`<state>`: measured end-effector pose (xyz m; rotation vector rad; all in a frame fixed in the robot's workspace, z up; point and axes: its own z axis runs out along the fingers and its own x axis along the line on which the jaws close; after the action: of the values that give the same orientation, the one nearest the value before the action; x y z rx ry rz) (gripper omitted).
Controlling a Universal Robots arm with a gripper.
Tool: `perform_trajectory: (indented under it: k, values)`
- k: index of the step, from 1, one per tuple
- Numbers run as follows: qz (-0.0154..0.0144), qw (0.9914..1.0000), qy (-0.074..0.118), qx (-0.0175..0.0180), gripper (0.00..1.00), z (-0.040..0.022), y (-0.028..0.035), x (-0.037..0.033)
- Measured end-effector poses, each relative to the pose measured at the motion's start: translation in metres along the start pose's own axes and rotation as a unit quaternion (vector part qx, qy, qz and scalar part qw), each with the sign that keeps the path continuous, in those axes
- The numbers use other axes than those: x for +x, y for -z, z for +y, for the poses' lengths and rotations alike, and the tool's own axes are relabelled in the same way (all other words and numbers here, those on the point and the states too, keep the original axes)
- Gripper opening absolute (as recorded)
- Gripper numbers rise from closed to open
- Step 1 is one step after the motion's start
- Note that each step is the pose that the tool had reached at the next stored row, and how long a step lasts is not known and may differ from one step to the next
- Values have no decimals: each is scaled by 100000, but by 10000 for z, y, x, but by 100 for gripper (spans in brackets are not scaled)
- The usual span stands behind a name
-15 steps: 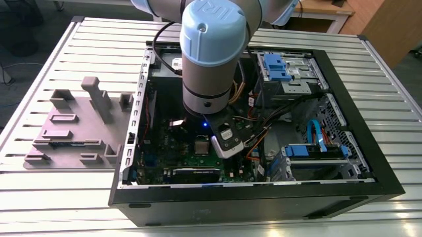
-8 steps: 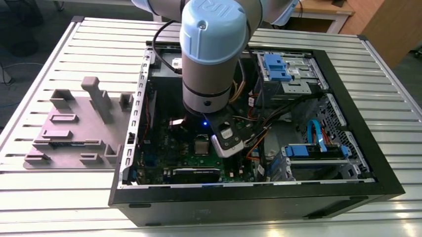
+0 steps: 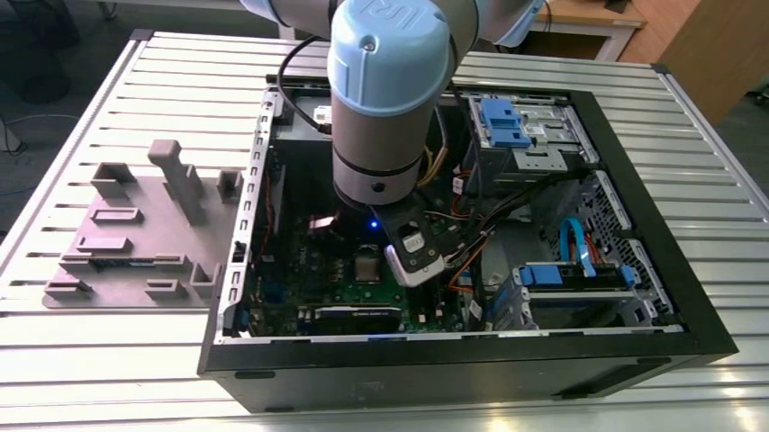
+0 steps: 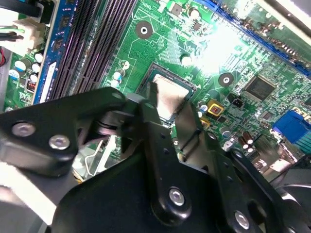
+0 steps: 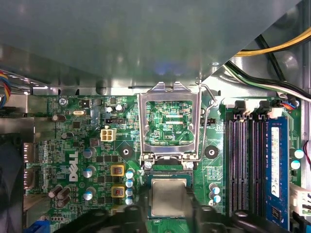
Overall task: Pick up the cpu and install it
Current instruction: 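Place the cpu into insertion slot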
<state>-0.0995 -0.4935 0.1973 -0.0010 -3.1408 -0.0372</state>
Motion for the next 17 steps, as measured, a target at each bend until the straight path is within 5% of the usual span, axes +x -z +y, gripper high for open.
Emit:
perform_trajectory:
  k: [8, 17]
  values:
    - [-2, 100000, 1, 1, 11, 0, 4, 0]
    - [-2, 100000, 2, -1, 11, 0, 7, 0]
